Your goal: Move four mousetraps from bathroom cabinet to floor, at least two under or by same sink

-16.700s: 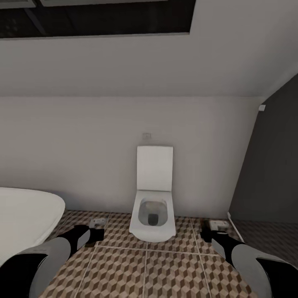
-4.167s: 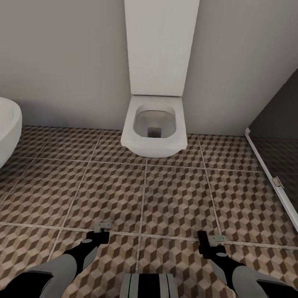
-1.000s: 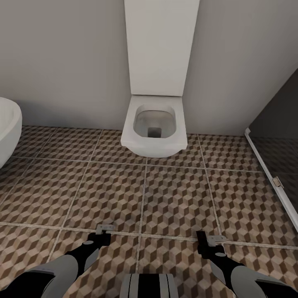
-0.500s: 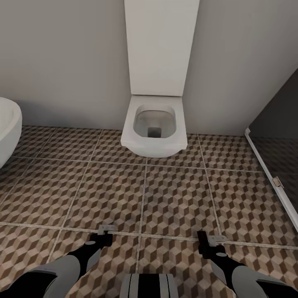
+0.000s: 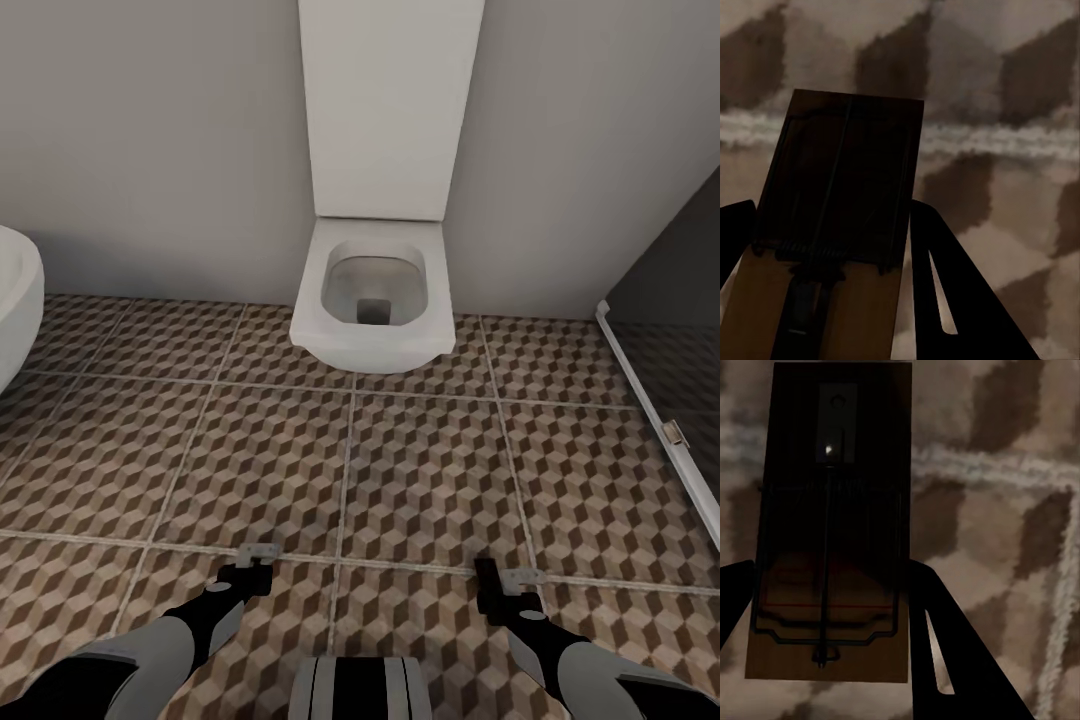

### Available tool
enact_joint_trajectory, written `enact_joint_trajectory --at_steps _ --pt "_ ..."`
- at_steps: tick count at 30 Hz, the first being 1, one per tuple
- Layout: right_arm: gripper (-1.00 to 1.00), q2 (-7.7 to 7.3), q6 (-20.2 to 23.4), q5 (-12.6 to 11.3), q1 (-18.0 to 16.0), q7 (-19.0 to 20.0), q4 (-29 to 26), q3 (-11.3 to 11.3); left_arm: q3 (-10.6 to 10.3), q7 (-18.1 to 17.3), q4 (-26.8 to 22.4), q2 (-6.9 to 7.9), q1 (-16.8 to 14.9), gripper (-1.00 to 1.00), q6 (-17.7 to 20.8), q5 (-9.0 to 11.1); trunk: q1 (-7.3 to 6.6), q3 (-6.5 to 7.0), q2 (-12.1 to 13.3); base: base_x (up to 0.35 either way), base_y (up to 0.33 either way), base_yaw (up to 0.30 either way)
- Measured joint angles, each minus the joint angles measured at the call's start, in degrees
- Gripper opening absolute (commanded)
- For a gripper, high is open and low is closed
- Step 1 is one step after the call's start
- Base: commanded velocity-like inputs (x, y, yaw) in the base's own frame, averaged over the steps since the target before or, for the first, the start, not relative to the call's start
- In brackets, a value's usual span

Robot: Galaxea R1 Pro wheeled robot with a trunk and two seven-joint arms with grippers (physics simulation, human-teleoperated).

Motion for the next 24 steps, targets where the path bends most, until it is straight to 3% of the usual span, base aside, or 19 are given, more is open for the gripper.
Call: enact_joint_trajectory --at_steps 24 --pt "-1.0 0.09 -0.01 0.17 0.0 0.0 0.0 0.03 0.01 0.0 -0.08 0.04 -0.03 -1.0 -0.01 0.0 0.0 0.0 0.0 0.0 0.0 0.0"
